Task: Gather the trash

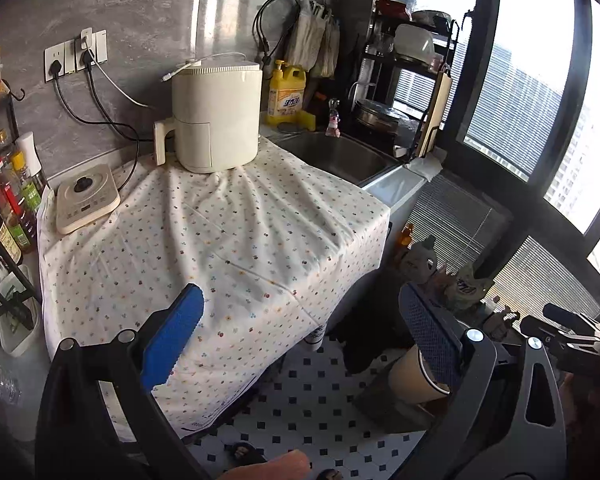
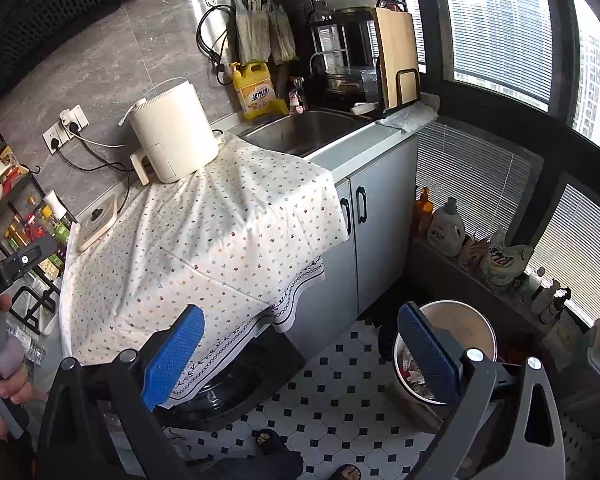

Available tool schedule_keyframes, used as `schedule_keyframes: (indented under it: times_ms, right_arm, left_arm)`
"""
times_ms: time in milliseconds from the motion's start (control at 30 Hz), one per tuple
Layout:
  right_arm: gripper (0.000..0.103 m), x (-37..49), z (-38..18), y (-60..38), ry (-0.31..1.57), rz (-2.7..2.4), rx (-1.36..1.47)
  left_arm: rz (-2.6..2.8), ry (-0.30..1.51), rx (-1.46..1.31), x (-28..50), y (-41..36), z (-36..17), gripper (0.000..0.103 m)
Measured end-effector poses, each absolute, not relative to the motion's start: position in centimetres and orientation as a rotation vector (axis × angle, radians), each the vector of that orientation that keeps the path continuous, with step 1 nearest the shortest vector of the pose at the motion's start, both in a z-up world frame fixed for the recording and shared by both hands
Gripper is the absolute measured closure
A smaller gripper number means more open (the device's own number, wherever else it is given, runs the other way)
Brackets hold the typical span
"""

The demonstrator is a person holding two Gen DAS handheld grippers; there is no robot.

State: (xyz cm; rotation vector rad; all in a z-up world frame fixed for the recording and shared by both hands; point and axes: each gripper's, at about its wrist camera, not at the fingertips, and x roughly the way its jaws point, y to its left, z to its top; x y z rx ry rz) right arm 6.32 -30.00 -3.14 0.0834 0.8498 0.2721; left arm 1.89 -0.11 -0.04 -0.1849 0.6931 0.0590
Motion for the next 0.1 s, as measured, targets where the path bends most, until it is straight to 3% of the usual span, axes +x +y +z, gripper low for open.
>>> schedule_keyframes:
  times_ms: [100]
  right_arm:
    - [0.008,8.2,-3.1,-27.0,0.855,0.279,0.099]
  left_arm:
    - [0.06,0.708,-0.184,3.8,2.3,-1.1,0.006]
